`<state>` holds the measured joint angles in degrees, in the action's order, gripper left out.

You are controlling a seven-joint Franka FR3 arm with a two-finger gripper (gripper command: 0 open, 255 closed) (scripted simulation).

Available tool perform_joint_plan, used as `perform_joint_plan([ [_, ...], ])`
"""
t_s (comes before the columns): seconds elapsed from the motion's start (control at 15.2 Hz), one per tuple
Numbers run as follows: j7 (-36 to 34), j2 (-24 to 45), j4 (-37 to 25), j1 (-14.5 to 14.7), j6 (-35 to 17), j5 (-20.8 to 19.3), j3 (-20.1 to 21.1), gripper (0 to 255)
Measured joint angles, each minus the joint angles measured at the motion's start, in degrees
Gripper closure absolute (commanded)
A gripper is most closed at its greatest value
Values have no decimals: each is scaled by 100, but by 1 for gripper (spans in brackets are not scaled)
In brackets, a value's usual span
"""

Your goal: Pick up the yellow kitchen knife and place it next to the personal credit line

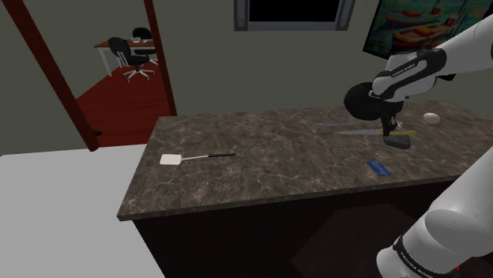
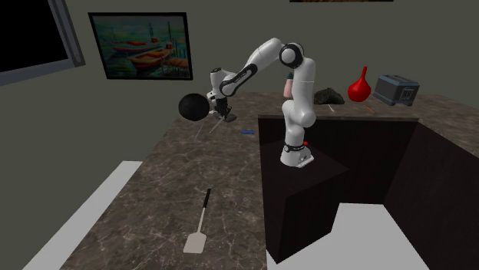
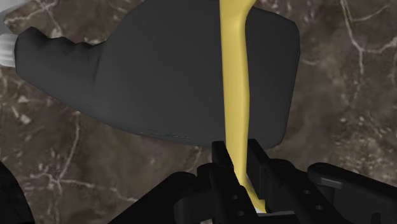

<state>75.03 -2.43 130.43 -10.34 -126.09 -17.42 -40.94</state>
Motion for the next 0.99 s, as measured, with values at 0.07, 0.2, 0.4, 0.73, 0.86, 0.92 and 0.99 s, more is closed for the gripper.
perform_joint_plan([
  [0.07, -9, -41, -19, 2, 54, -21, 6, 255],
  [0.2, -25, -144, -90, 7, 213, -66, 24, 255],
  [0.4, -30, -288, -206, 8, 453, -125, 49, 255],
  [0.73, -36, -483, -438, 22, 856, -185, 110, 255],
  [0.86, -39, -579, -534, 25, 1036, -217, 141, 255],
  [0.92, -17, -601, -600, 23, 1118, -218, 144, 255],
  [0.99, -31, -639, -631, 28, 1186, -230, 163, 255],
])
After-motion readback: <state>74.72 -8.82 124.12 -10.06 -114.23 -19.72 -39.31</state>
